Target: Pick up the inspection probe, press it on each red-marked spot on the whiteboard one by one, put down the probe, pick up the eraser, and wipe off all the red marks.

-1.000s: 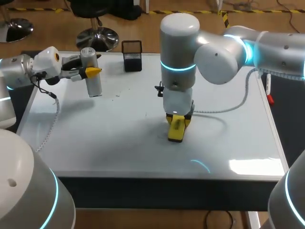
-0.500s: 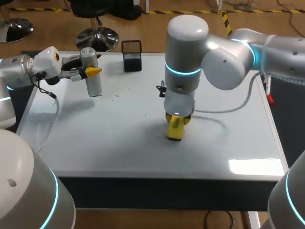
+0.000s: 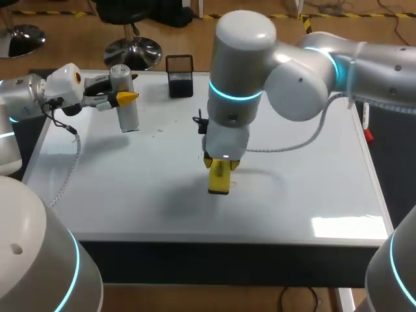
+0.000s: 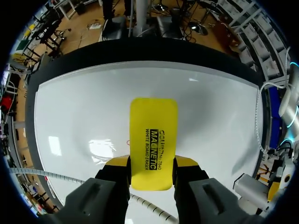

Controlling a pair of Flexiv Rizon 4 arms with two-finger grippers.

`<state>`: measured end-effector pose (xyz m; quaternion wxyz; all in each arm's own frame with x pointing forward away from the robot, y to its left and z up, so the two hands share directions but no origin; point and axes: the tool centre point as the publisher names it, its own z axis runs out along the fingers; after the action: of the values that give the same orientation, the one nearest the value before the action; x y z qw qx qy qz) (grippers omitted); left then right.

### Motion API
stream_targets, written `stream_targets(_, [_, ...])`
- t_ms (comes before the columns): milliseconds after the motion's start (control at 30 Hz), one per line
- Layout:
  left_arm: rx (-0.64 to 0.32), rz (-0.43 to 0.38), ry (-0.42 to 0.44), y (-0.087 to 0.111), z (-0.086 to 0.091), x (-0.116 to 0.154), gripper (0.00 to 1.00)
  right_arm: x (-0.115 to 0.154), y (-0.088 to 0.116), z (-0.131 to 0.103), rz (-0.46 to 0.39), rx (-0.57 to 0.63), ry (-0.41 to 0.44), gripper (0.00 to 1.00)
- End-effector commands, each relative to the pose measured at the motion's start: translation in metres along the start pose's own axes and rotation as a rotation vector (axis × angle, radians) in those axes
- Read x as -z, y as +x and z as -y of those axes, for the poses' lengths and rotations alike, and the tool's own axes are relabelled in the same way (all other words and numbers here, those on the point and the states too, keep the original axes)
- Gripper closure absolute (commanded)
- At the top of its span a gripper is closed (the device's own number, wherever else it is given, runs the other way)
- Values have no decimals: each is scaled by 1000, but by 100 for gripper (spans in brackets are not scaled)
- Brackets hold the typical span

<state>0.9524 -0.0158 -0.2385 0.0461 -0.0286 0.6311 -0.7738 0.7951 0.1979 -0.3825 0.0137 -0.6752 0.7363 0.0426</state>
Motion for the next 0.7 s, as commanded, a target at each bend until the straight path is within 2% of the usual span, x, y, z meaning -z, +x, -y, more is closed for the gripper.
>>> stream_targets(33, [-1, 1, 0, 0, 1, 0, 100, -19, -17, 2, -45, -7, -10, 100])
stream_targets(367, [-1, 1, 0, 0, 1, 0, 100, -39, -28, -7, -67, 0, -46, 100])
stream_targets(700, [-1, 1, 0, 0, 1, 0, 100, -49, -26, -9, -68, -15, -49, 100])
